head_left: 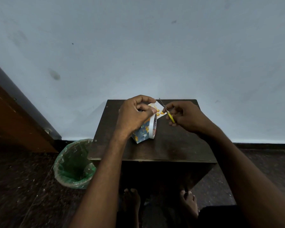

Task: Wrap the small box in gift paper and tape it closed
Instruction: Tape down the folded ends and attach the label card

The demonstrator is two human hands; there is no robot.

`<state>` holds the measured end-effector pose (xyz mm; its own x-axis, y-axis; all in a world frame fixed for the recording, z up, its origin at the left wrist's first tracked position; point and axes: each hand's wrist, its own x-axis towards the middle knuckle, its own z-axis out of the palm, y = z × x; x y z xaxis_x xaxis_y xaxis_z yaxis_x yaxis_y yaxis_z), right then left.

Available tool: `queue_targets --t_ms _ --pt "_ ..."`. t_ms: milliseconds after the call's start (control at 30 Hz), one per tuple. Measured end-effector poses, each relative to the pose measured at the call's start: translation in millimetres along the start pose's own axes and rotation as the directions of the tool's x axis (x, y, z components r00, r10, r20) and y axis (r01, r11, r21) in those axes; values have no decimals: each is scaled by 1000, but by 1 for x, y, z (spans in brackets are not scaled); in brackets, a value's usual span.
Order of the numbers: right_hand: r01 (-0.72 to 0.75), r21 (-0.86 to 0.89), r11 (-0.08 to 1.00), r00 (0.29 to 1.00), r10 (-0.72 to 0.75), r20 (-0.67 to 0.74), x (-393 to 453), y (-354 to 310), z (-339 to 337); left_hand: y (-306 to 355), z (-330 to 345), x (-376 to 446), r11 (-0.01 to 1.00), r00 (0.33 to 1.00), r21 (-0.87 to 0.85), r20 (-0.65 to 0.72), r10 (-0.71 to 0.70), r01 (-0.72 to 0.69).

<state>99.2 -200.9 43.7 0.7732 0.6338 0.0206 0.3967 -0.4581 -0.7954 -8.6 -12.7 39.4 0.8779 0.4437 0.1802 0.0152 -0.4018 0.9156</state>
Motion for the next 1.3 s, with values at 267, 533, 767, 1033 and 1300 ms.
queue_targets --t_ms 267,533,767,1033,1300 --pt "78 -110 991 997 -75 35 2 7 -7 -3 3 1 999 998 36 -48 26 -25" --pt "42 -79 996 998 -38 52 2 6 -14 -2 3 0 993 995 86 -39 90 -86" --pt "60 -65 996 997 -57 50 0 -3 -14 -5 0 2 984 990 112 29 137 -139" --pt "95 -93 991 995 -93 23 0 -7 -12 -8 1 4 982 988 116 32 149 -151" --pt "143 -180 973 989 -145 -2 2 -5 -13 -9 2 5 982 989 113 33 146 -149"
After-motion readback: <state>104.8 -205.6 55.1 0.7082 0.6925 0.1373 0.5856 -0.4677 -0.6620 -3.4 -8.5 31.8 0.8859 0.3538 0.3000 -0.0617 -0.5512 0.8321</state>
